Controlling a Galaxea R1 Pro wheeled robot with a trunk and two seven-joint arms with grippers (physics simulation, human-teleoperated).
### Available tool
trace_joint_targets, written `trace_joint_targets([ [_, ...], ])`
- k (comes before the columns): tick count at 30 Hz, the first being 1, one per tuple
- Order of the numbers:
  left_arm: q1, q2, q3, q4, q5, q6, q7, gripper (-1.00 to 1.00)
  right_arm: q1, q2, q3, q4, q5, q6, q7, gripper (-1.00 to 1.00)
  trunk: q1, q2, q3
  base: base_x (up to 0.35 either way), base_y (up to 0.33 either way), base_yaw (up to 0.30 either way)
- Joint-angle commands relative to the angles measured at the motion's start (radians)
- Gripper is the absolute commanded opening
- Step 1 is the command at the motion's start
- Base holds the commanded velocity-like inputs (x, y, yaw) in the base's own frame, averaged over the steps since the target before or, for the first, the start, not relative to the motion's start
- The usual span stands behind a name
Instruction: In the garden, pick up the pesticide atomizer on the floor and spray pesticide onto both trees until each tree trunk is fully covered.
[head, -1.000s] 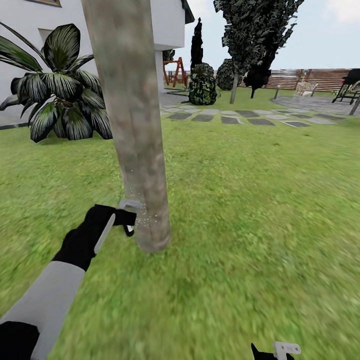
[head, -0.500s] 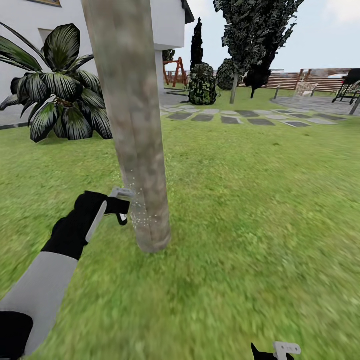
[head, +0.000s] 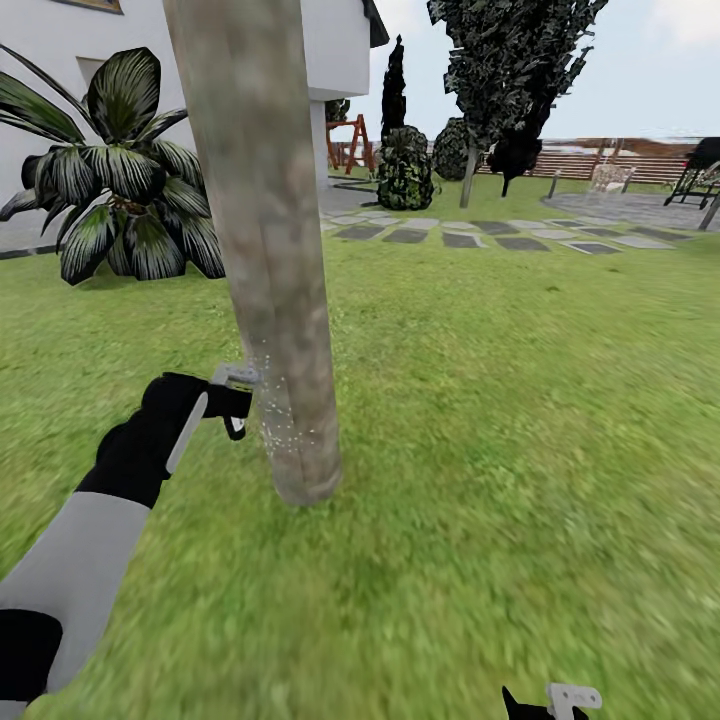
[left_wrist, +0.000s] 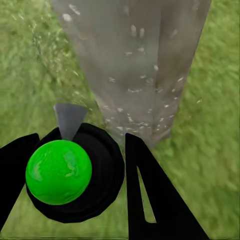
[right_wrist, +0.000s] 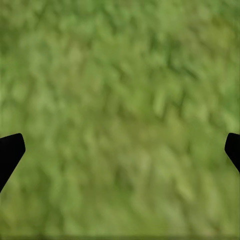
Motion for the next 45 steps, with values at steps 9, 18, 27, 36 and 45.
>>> trace_joint_targets([
  [9,0.145,-0.001,0.007,0.0,-0.002,-0.011,0.007,-1.0,0.0,-0.002,0.0,-0.001,0.0,0.0,0.0,1.0,0.0,0.0,0.0,0.021,-0.082,0.0],
  [18,0.163,-0.004,0.011,0.152,0.003,-0.094,0.01,-1.0,0.0,0.0,0.0,0.0,0.0,0.0,0.0,1.0,0.0,0.0,0.0,0.035,-0.271,0.068],
  [27,0.162,-0.013,0.103,0.161,0.0,-0.157,0.011,-1.0,0.0,0.0,0.0,0.0,0.0,0.0,0.0,1.0,0.0,0.0,0.0,0.064,-0.276,0.275],
  [36,0.163,-0.034,0.107,0.21,-0.002,-0.197,0.053,-1.0,0.0,0.0,0.0,0.0,0.0,0.0,0.0,1.0,0.0,0.0,0.0,0.015,-0.276,0.106],
  [45,0.163,-0.033,0.107,0.21,-0.003,-0.197,0.054,-1.0,0.0,0.0,0.0,0.0,0.0,0.0,0.0,1.0,0.0,0.0,0.0,0.0,-0.276,0.0],
])
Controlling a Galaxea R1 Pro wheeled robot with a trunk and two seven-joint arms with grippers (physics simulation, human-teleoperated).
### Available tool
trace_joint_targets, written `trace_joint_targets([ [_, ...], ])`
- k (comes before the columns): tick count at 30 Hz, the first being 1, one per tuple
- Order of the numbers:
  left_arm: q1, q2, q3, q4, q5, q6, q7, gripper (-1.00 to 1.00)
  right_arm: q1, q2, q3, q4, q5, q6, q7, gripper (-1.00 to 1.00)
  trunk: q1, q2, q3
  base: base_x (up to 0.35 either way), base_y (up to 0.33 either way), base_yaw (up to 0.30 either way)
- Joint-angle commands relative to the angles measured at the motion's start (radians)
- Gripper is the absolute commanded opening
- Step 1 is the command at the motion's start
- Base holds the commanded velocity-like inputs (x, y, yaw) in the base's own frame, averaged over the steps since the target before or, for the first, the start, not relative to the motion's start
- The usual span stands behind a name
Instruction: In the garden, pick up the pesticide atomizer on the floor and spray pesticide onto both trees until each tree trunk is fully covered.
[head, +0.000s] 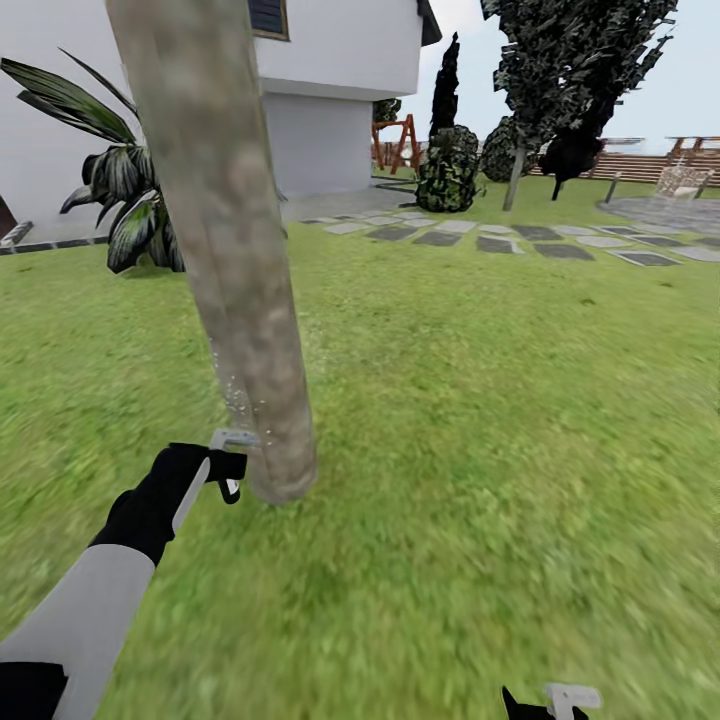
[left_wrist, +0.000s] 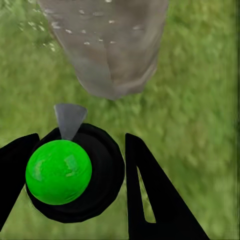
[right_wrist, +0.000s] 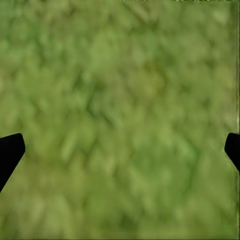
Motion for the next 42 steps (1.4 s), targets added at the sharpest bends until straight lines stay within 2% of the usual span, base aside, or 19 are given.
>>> trace_joint_targets([
  [1,0.0,0.0,0.0,0.0,0.0,0.0,0.0,-1.0,0.0,0.0,0.0,0.0,0.0,0.0,0.0,1.0,0.0,0.0,0.0,0.0,-0.276,0.0],
  [5,0.0,0.0,0.0,0.001,0.0,0.0,0.0,-1.0,0.0,0.0,0.0,0.0,0.0,0.0,0.0,1.0,0.0,0.0,0.0,0.0,-0.276,0.036],
  [15,0.0,0.002,-0.001,0.015,-0.002,-0.001,0.004,-1.0,0.0,0.0,0.0,0.0,0.0,0.0,0.0,1.0,0.0,0.0,0.0,0.0,-0.276,0.261],
  [18,0.0,0.001,-0.001,0.015,0.0,0.0,0.08,-1.0,0.0,0.0,0.0,0.0,0.0,0.0,0.0,1.0,0.0,0.0,0.0,0.0,-0.276,0.277],
  [21,0.0,-0.007,-0.003,0.015,0.003,0.001,0.115,-1.0,0.0,0.0,0.0,0.0,0.0,0.0,0.0,1.0,0.0,0.0,0.0,0.0,-0.276,0.277],
  [24,0.0,-0.013,-0.003,0.015,0.003,0.0,0.117,-1.0,0.0,0.0,0.0,0.0,0.0,0.0,0.0,1.0,0.0,0.0,0.0,0.0,-0.276,0.243],
  [42,0.0,-0.015,-0.005,0.015,0.003,0.0,0.117,-1.0,0.0,0.0,0.0,0.0,0.0,0.0,0.0,1.0,0.0,0.0,0.0,0.0,-0.276,0.029],
])
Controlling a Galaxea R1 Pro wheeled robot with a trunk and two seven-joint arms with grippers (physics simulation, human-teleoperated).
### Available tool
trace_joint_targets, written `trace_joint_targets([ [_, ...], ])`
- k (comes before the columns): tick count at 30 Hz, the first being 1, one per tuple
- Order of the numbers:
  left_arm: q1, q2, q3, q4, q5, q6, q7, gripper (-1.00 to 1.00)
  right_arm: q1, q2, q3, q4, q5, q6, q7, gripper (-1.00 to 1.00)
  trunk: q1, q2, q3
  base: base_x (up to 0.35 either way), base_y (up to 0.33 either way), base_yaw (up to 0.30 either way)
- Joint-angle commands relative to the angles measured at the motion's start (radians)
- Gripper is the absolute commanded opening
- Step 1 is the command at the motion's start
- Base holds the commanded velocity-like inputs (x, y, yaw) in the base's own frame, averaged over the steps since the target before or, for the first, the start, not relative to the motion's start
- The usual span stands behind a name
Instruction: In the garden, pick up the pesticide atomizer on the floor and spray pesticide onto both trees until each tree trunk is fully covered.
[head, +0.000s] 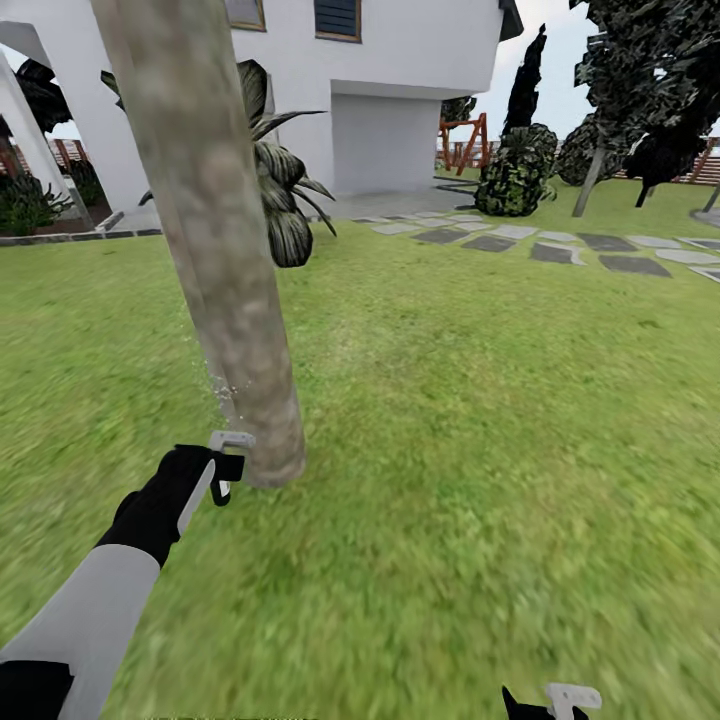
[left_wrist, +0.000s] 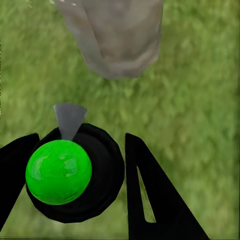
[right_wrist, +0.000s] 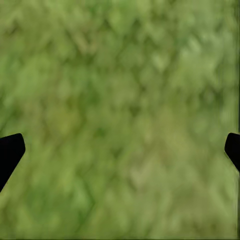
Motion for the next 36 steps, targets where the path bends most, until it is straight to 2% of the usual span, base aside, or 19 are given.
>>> trace_joint_targets([
  [1,0.0,0.0,0.0,0.0,-0.001,0.0,0.0,-1.0,0.0,0.0,0.0,0.0,0.0,0.0,0.0,1.0,0.0,0.0,0.0,0.0,-0.276,0.247],
  [8,0.0,0.0,0.001,0.019,-0.004,0.0,0.0,-1.0,0.0,0.0,0.0,0.0,0.0,0.0,0.0,1.0,0.0,0.0,0.0,0.0,-0.276,0.243],
  [19,0.0,0.0,0.002,0.02,-0.004,-0.001,0.0,-1.0,0.0,0.0,0.0,0.0,0.0,0.0,0.0,1.0,0.0,0.0,0.0,0.0,-0.276,0.024],
  [30,0.0,0.0,0.002,0.02,-0.004,-0.002,0.0,-1.0,0.0,0.0,0.0,0.0,0.0,0.0,0.0,1.0,0.0,0.0,0.0,0.0,-0.273,0.231],
  [34,0.0,0.0,0.002,0.018,-0.001,-0.002,0.0,-1.0,0.0,0.0,0.0,0.0,0.0,0.0,0.0,1.0,0.0,0.0,0.0,0.0,-0.062,0.139],
  [35,-0.001,-0.001,0.0,0.017,-0.002,-0.001,0.001,-1.0,0.0,0.0,0.0,0.0,0.0,0.0,0.0,1.0,0.0,0.0,0.0,0.0,-0.007,0.021],
  [36,-0.005,-0.014,-0.002,0.016,-0.002,0.001,0.002,-1.0,0.0,0.0,0.0,0.0,0.0,0.0,0.0,1.0,0.0,0.0,0.0,0.0,-0.003,0.009],
])
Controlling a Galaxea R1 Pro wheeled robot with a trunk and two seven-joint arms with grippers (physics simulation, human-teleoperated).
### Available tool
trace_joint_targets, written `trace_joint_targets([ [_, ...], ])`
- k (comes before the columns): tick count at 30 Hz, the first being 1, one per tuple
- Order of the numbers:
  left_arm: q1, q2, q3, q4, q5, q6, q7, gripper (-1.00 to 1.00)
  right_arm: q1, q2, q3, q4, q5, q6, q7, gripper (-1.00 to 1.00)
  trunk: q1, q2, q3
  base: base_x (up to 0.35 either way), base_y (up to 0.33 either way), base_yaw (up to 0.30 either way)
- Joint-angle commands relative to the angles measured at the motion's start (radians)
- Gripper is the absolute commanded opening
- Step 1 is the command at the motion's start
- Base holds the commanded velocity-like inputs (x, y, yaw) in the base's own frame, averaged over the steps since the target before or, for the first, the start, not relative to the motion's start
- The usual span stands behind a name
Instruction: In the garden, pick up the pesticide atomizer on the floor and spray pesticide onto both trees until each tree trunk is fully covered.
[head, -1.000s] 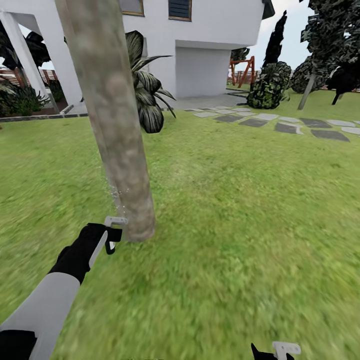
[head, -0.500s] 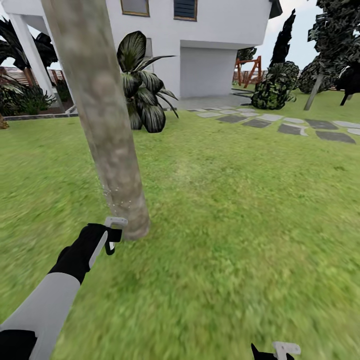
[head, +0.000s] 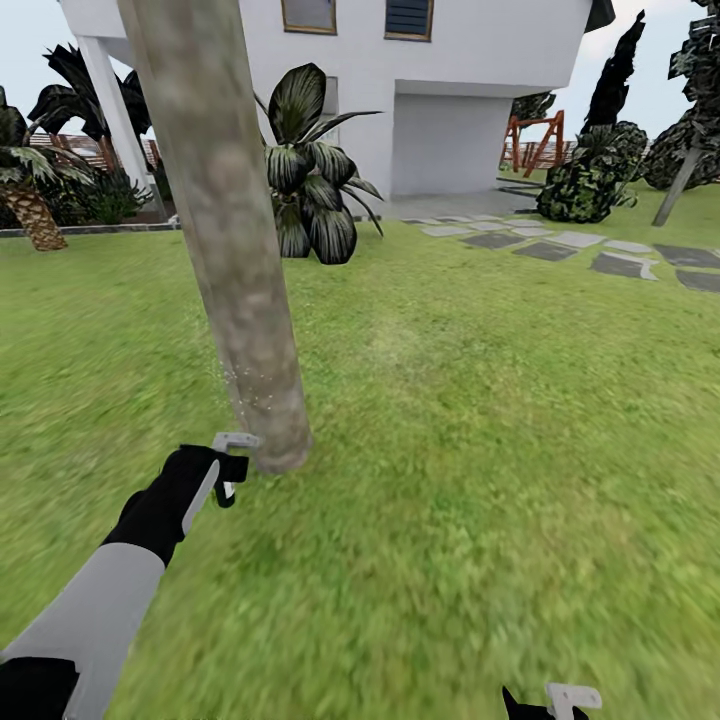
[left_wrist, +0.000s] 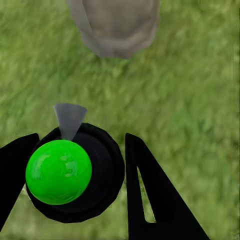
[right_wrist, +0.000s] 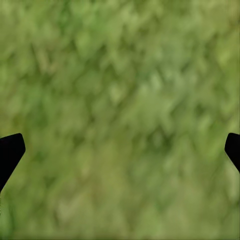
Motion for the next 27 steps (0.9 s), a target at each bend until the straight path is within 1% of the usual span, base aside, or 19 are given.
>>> trace_joint_targets([
  [1,-0.004,-0.02,-0.001,-0.002,-0.009,0.002,0.008,-1.0,0.0,0.0,0.0,0.0,0.0,0.0,0.0,1.0,0.0,0.0,0.0,0.0,-0.002,0.004],
  [2,-0.01,-0.055,-0.001,-0.007,-0.009,0.004,0.041,-1.0,0.0,0.0,0.0,0.0,0.0,0.0,0.0,1.0,0.0,0.0,0.0,0.0,-0.001,0.001],
  [4,-0.025,-0.1,-0.001,-0.014,-0.006,0.008,0.09,-1.0,0.0,0.0,0.0,0.0,0.0,0.0,0.0,1.0,0.0,0.0,0.0,0.0,0.0,0.0],
  [5,-0.037,-0.112,0.0,-0.015,-0.006,0.009,0.099,-1.0,0.0,0.0,0.0,0.0,0.0,0.0,0.0,1.0,0.0,0.0,0.0,0.0,0.0,0.0],
  [7,-0.062,-0.124,0.0,-0.017,0.001,0.011,0.105,-1.0,0.0,0.0,0.0,0.0,0.0,0.0,0.0,1.0,0.0,0.0,0.0,0.0,0.0,0.0],
  [8,-0.068,-0.125,0.001,-0.02,0.001,0.012,0.106,-1.0,0.0,0.0,0.0,0.0,0.0,0.0,0.0,1.0,0.0,0.0,0.0,0.0,0.0,0.0],
  [10,-0.081,-0.116,0.008,-0.045,0.002,0.016,0.104,-1.0,0.0,0.0,0.0,0.0,0.0,0.0,0.0,1.0,0.0,0.0,0.0,0.0,0.0,0.0],
  [11,-0.088,-0.111,0.028,-0.057,0.002,0.021,0.101,-1.0,0.0,0.0,0.0,0.0,0.0,0.0,0.0,1.0,0.0,0.0,0.0,0.0,0.0,0.0],
  [12,-0.094,-0.107,0.075,-0.067,0.002,0.035,0.098,-1.0,0.0,0.0,0.0,0.0,0.0,0.0,0.0,1.0,0.0,0.0,0.0,0.0,0.0,0.0],
  [13,-0.101,-0.1,0.108,-0.071,0.002,0.049,0.096,-1.0,0.0,0.0,0.0,0.0,0.0,0.0,0.0,1.0,0.0,0.0,0.0,0.0,0.0,0.0],
  [14,-0.103,-0.095,0.116,-0.073,0.002,0.053,0.095,-1.0,0.0,0.0,0.0,0.0,0.0,0.0,0.0,1.0,0.0,0.0,0.0,0.0,0.0,0.0],
  [16,-0.114,-0.096,0.117,-0.074,-0.001,0.064,0.095,-1.0,0.0,0.0,0.0,0.0,0.0,0.0,0.0,1.0,0.0,0.0,0.0,0.0,0.0,0.0],
  [17,-0.117,-0.106,0.116,-0.075,-0.002,0.081,0.095,-1.0,0.0,0.0,0.0,0.0,0.0,0.0,0.0,1.0,0.0,0.0,0.0,0.0,0.0,0.0],
  [19,-0.135,-0.13,0.096,-0.077,-0.002,0.093,0.096,-1.0,0.0,0.0,0.0,0.0,0.0,0.0,0.0,1.0,0.0,0.0,0.0,0.0,0.0,0.0],
  [21,-0.145,-0.139,0.079,-0.092,-0.002,0.104,0.097,-1.0,0.0,0.0,0.0,0.0,0.0,0.0,0.0,1.0,0.0,0.0,0.0,0.0,0.0,0.0],
  [22,-0.152,-0.138,0.075,-0.124,0.0,0.152,0.097,-1.0,0.0,0.0,0.0,0.0,0.0,0.0,0.0,1.0,0.0,0.0,0.0,0.0,0.0,0.0],
  [25,-0.158,-0.119,0.078,-0.17,-0.004,0.19,0.097,-1.0,0.0,0.0,0.0,0.0,0.0,0.0,0.0,1.0,0.0,0.0,0.0,0.0,0.0,0.0],
  [26,-0.158,-0.106,0.08,-0.181,-0.005,0.194,0.097,-1.0,0.0,0.0,0.0,0.0,0.0,0.0,0.0,1.0,0.0,0.0,0.0,0.0,0.0,0.0],
  [27,-0.158,-0.078,0.081,-0.188,-0.002,0.196,0.096,-1.0,0.0,0.0,0.0,0.0,0.0,0.0,0.0,1.0,0.0,0.0,0.0,0.0,0.0,0.0],
])
